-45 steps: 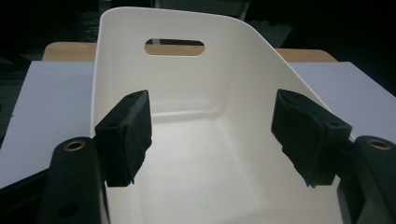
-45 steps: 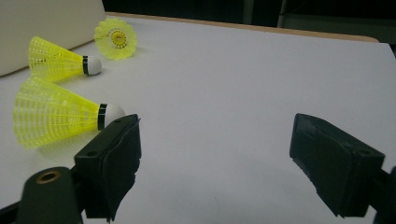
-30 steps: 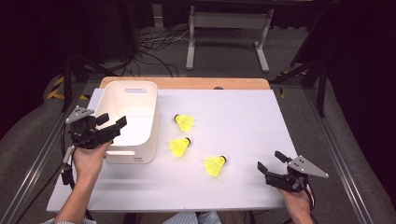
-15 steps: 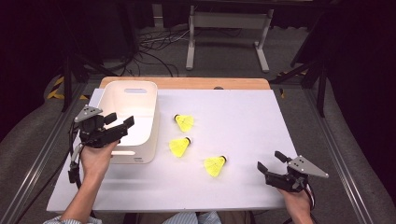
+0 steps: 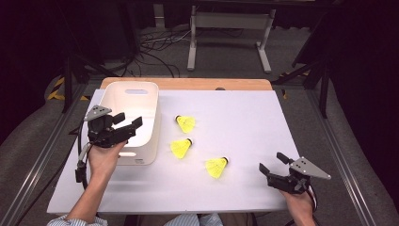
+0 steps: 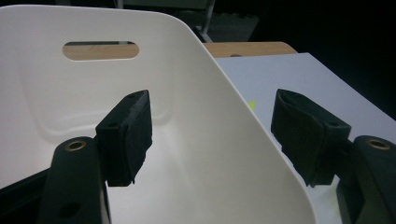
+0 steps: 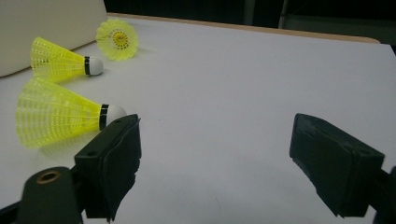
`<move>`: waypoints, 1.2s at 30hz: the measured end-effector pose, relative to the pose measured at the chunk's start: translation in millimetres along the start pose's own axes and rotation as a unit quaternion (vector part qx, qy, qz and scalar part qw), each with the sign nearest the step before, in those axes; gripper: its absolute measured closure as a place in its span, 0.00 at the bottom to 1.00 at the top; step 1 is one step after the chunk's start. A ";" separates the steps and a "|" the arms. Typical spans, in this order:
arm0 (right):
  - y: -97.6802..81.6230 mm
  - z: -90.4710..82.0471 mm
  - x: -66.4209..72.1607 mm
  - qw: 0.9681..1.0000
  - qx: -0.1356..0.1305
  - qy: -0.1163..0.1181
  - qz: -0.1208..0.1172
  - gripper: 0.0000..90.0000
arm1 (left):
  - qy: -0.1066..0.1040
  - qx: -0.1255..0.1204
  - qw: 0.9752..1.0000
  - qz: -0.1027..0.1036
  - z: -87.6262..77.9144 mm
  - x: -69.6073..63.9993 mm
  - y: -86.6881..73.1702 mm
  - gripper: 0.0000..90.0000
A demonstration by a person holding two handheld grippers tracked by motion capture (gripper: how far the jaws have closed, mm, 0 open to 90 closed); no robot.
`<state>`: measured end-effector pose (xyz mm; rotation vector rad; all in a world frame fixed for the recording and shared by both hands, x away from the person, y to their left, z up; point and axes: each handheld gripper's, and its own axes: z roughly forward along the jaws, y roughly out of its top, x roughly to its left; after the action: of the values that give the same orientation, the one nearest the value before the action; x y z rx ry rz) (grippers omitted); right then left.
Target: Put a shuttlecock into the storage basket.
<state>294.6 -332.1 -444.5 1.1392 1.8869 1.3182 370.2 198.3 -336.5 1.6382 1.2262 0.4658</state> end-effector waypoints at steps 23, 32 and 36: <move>0.0 -0.4 -0.3 1.000 0.000 0.001 0.001 0.19 | -0.027 0.012 1.000 0.010 21.1 -20.9 1.6 0.34; 0.0 -0.2 -0.2 1.000 0.000 0.002 0.000 0.19 | -0.032 0.018 0.999 0.016 25.2 -28.2 4.1 0.35; -0.1 -0.3 -0.1 1.000 0.000 0.002 0.000 0.19 | -0.035 0.021 0.999 0.021 27.4 -32.4 5.7 0.35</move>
<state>294.4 -332.4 -444.4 1.1374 1.8902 1.3209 380.6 156.8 -335.4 1.7045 1.1591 0.4082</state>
